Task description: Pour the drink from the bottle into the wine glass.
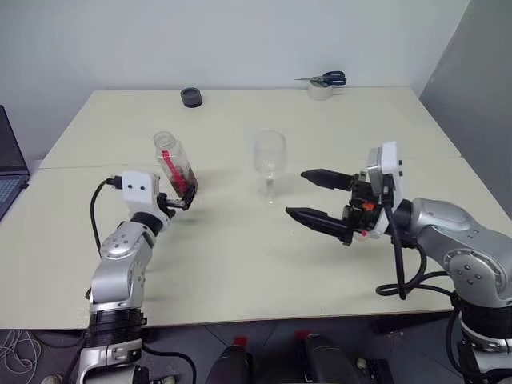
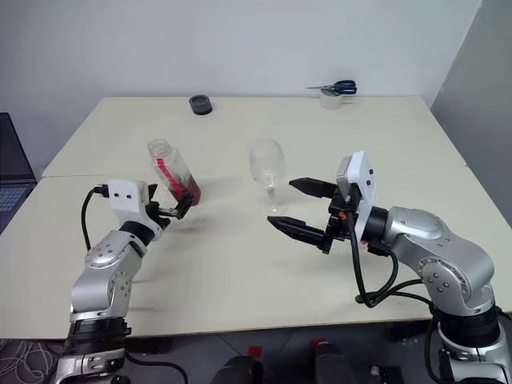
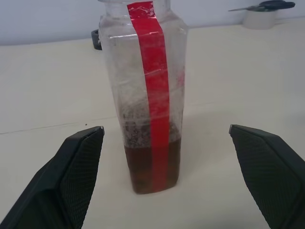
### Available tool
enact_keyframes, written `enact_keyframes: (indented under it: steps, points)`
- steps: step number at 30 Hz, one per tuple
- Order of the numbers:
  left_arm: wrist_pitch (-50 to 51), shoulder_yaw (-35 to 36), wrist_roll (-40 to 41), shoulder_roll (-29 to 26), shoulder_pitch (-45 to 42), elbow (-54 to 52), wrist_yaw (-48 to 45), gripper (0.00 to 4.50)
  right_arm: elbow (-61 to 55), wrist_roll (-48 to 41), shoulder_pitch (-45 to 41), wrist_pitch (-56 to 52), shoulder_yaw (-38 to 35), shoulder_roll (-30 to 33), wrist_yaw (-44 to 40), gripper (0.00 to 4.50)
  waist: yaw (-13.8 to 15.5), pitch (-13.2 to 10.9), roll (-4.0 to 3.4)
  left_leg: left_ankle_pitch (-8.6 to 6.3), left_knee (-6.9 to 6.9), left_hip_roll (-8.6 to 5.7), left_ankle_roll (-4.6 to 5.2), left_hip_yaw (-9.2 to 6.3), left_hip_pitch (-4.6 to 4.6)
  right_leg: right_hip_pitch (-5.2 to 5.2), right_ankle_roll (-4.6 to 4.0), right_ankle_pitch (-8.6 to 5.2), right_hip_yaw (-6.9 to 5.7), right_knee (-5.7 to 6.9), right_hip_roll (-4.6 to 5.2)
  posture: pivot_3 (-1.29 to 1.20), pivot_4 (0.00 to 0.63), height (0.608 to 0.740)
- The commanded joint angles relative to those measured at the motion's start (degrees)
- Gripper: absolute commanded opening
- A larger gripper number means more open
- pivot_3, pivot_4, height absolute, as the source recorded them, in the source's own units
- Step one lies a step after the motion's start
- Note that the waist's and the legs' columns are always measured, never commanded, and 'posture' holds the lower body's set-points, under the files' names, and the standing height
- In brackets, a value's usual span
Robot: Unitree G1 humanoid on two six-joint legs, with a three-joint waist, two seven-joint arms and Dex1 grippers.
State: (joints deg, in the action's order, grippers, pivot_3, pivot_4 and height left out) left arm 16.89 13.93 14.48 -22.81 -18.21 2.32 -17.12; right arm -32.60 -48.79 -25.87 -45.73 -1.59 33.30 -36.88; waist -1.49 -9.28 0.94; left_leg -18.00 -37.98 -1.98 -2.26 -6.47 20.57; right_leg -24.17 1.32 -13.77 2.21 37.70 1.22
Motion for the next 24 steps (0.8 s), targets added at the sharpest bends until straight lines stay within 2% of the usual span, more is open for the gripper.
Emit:
enact_keyframes:
  steps: [1, 24]
  points:
    - [-3.3, -0.2, -0.9, -0.4, -2.3, 2.3, -0.6, 4.5, -2.6, -1.4, -0.3, 0.1, -1.8, 0.4, 1.0, 4.47, 0.0, 0.0, 0.0, 0.0, 0.0, 0.0, 0.0, 0.0, 0.0, 0.0, 0.0, 0.0, 0.0, 0.0, 0.0, 0.0, 0.15, 0.74]
    - [-21.9, -2.5, -6.3, 0.5, -19.1, 35.0, -2.1, 4.5, -5.4, -2.8, 0.3, -0.4, -2.7, 1.3, 4.1, 4.47, 0.0, 0.0, 0.02, 0.01, -0.06, -0.1, 0.0, -0.1, 0.13, -0.09, 0.04, 0.02, -0.04, 0.01, 0.08, 0.0, 0.15, 0.74]
